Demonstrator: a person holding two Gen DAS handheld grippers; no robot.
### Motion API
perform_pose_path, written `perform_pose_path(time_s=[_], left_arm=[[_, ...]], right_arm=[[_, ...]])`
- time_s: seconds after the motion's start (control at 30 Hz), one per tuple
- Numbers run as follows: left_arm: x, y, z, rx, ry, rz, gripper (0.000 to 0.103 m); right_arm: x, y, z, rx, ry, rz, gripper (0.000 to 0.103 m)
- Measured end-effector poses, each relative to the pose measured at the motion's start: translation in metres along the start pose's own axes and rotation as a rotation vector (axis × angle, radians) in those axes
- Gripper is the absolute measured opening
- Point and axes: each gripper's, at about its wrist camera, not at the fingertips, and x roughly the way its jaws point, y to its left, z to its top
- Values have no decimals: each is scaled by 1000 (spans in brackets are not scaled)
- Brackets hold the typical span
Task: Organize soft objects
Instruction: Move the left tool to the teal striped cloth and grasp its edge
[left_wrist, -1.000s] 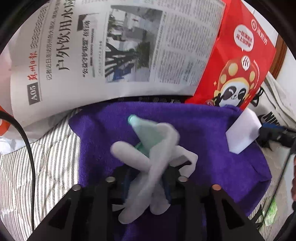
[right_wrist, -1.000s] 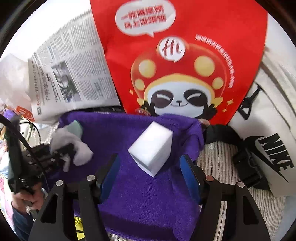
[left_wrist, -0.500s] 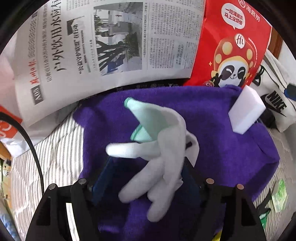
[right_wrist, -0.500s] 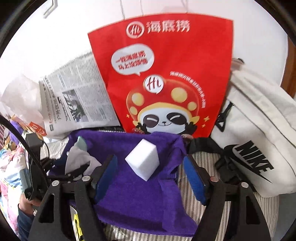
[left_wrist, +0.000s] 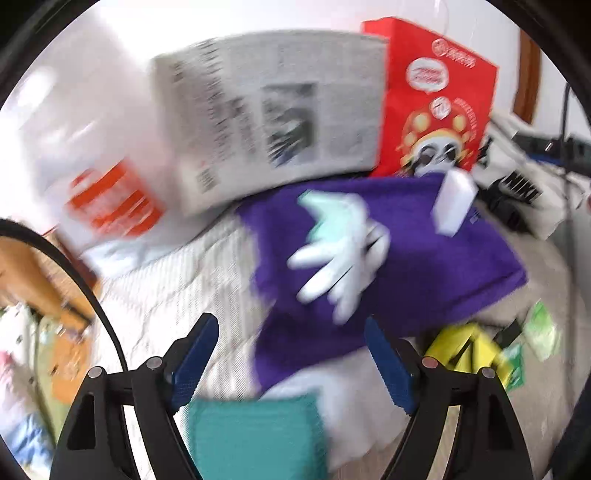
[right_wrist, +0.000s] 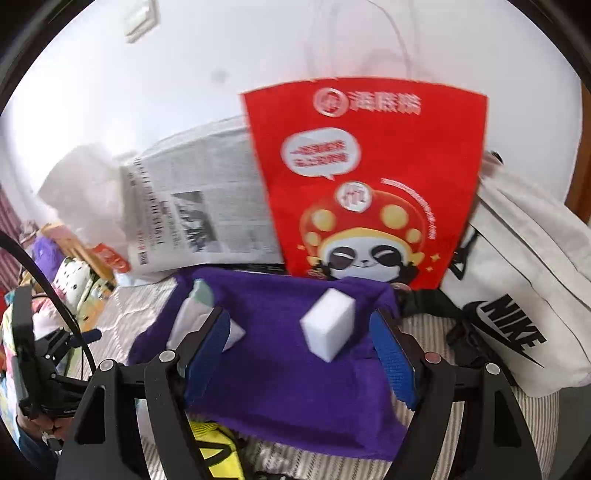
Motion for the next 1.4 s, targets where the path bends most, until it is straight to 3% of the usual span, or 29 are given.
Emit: perform_pose_path(time_s=[0.13, 0.3, 0.47, 0.6, 0.83, 0.97, 1.17, 1.4], left_arm=[[-3, 32, -40, -68, 50, 23, 80], [-15, 52, -87, -112, 34, -4, 80], [-6, 69, -110, -129, 80, 55, 80], [-7, 89, -120, -240, 68, -46, 80], [2, 89, -133, -292, 50, -139, 82], [7, 99, -128, -371, 3, -284, 82], [15, 104, -117, -473, -28, -421, 79], [-10, 85, -100, -449, -102, -554, 78]], right_arm=[[-13, 24, -6, -36, -12, 20, 78], [-26, 49, -26, -62, -5, 59, 78], [-36, 63, -63, -86, 38, 71, 78], [-37, 66, -89, -81, 84, 74, 78], [-32, 59, -127, -85, 163, 19, 78], [-24, 54, -144, -66, 215, 14, 78], [-21, 56, -156, -60, 240, 18, 78], [-19, 60, -161, -71, 256, 22, 78]])
